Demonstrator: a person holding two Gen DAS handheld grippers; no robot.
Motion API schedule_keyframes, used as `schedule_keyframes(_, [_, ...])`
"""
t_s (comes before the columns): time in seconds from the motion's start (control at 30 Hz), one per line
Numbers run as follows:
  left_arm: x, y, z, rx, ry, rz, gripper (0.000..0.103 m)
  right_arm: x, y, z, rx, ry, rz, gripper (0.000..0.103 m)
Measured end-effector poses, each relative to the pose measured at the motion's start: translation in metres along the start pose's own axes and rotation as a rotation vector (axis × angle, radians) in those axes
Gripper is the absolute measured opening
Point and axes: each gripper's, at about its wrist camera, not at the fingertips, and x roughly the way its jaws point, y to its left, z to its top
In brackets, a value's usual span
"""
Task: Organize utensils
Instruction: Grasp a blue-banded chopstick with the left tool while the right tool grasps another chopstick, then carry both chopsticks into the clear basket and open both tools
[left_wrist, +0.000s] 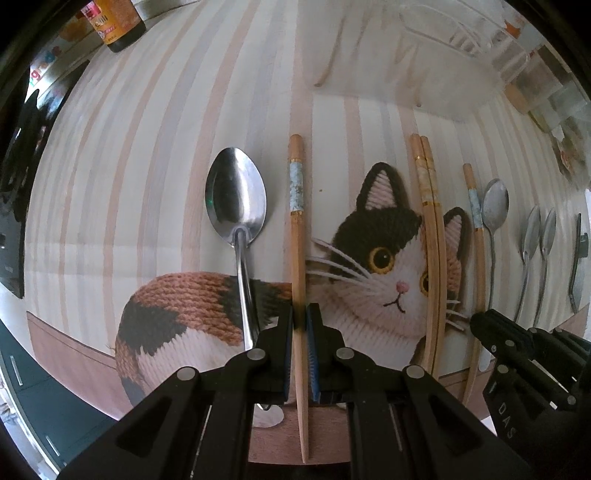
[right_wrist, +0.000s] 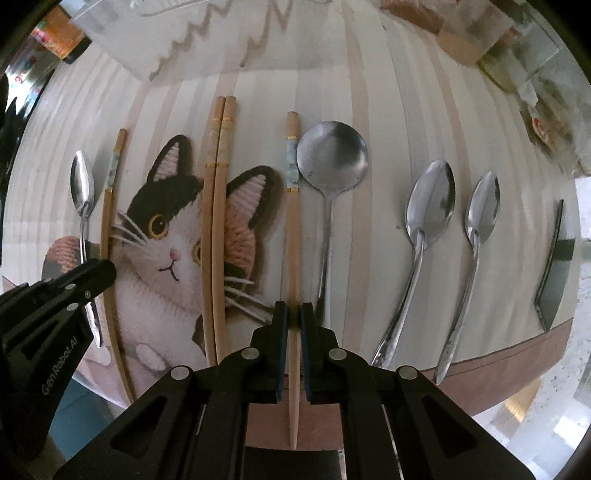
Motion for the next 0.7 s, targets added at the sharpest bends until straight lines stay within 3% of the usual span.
schedule_keyframes(0.17, [-0.022,0.000,-0.009,-0.018,-0.056,0.006,0.005,-0.014,0.002,-0.023,0.031,-0.028,0.064,0.007])
schedule_keyframes(0.43, [-0.120,0.010,-0.021,-0.017,-0.232,-0.023,0.005,-0.077,-0.005,-0.036,-0.006,-0.131,0.196,0.006])
schedule_keyframes(0.63, [-0.185,0.007,0.011,-0.027,-0.346,-0.092,0.005,-0.138,-0.027,-0.009,0.014,-0.251,0.301,0.006])
schedule_keyframes(0.7, [-0.203,0.005,0.034,-0.038,-0.360,-0.158,0.005,-0.161,-0.038,0.012,0.017,-0.293,0.332,0.006])
